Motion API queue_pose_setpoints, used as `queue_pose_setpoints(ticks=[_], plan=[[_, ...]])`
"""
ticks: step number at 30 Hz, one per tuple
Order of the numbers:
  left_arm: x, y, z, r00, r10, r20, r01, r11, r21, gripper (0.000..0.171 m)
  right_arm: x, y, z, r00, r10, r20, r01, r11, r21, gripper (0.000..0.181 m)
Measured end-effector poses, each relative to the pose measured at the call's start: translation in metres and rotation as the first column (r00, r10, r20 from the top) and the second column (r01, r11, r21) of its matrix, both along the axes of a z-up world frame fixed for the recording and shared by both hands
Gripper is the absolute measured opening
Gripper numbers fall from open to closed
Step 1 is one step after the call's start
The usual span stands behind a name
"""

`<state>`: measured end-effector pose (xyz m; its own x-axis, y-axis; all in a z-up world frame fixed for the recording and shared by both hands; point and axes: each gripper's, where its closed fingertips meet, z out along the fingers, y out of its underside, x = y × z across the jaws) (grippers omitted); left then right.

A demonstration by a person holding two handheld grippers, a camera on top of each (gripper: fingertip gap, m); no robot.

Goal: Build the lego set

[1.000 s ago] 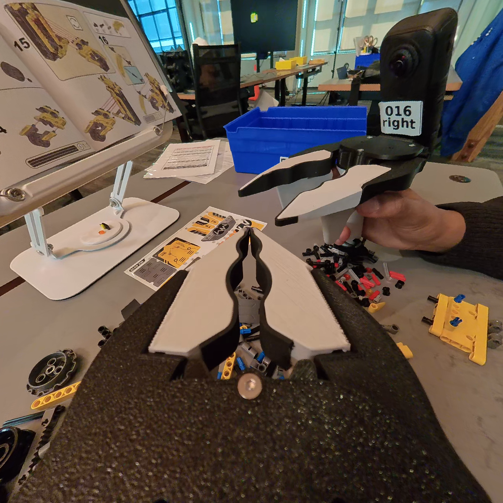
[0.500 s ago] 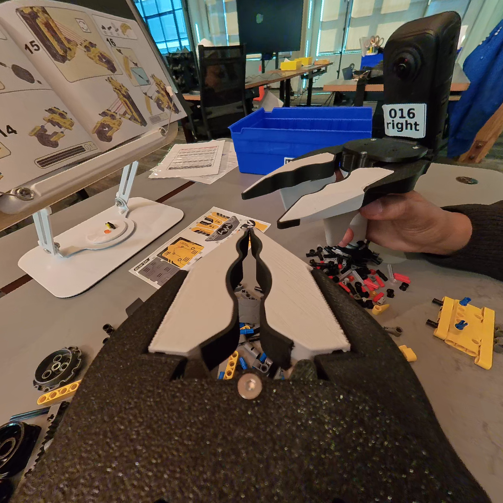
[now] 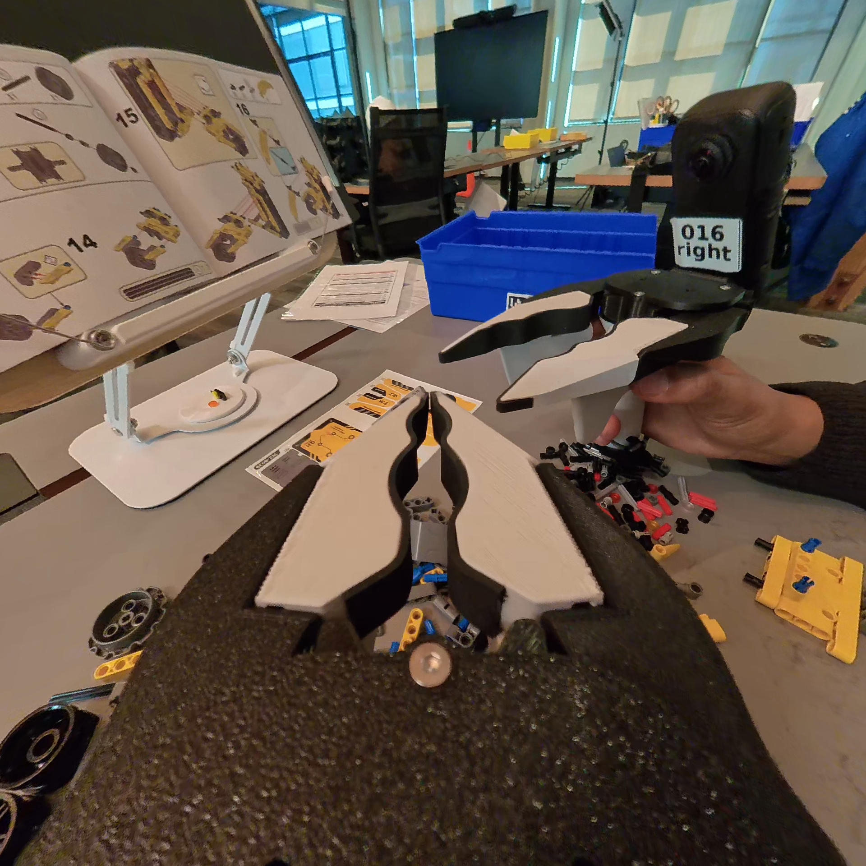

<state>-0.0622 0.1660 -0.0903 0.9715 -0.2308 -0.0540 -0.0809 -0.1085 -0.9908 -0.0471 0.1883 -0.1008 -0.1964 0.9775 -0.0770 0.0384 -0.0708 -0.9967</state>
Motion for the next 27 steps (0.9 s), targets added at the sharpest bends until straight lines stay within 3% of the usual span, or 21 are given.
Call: queue_pose_setpoints(ticks=[8,11,18,25,27], plan=[[-0.015,-0.005,0.013,0.988,0.015,0.152,-0.020,0.999,0.031,0.000,0.000,-0.001,-0.001,1.000,0.003,0.006,-0.003,1.000,0.001,0.055],[-0.034,-0.004,0.019,0.971,0.108,0.213,-0.124,0.990,0.061,0.000,0.000,-0.001,-0.001,1.000,0.005,0.006,-0.005,1.000,0.001,0.055],[-0.045,-0.004,0.021,0.967,0.227,0.114,-0.236,0.968,0.080,0.000,0.000,-0.002,-0.001,1.000,0.010,0.008,-0.010,1.000,0.010,0.055],[-0.035,0.000,0.010,0.979,0.192,0.063,-0.195,0.980,0.042,0.000,-0.001,-0.010,-0.004,0.999,0.020,0.028,-0.022,0.996,0.083,0.054],[-0.028,0.002,0.005,0.986,0.150,0.069,-0.151,0.988,0.012,0.000,-0.001,-0.015,-0.008,0.997,0.039,0.070,-0.042,0.998,0.044,0.048]])
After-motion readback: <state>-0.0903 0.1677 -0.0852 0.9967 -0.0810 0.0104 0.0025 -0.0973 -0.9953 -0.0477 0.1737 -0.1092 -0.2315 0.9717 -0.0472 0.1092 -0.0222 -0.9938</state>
